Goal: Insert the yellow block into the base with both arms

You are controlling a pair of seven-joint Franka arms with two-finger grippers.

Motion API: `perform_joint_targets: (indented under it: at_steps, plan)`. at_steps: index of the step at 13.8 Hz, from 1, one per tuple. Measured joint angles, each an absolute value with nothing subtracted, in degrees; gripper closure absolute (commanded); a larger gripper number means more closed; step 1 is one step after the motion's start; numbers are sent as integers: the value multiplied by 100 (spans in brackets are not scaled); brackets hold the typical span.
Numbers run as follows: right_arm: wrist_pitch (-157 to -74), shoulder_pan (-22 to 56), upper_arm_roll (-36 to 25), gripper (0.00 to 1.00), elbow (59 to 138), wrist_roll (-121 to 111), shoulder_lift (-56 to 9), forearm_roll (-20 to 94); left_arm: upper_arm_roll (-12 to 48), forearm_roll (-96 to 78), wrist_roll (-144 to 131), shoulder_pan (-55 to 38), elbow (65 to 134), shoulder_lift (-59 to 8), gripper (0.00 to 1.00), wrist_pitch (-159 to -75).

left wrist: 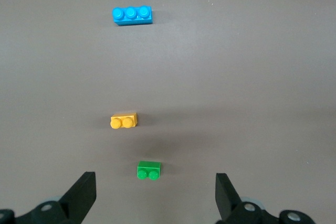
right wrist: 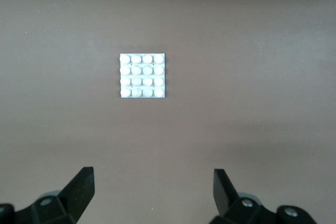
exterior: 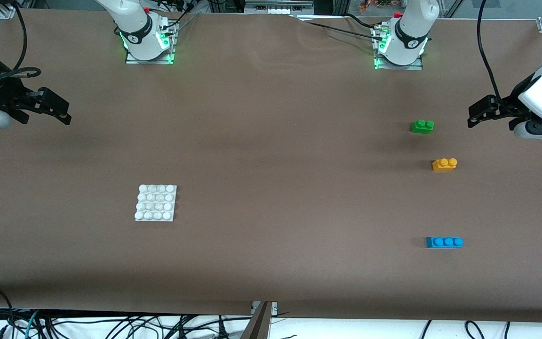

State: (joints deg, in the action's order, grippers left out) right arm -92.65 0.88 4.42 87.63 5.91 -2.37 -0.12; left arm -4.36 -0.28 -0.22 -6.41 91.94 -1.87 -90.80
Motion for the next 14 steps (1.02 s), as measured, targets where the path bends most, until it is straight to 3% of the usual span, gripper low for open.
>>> perform_joint_targets:
  at_steps: [5,8,14]
  plan:
    - [-9277,92,453,0,8769,588,-270,-12,-437,-28,-23,-639,9194,-187,0,-9080]
    - [-9306,102,469,0,8841,588,-650,-12,-437,-28,-23,-639,9195,-187,0,-9080]
    - [-10934,126,474,0,9495,591,-1684,-12,-437,-28,-22,-639,9194,-187,0,-9080]
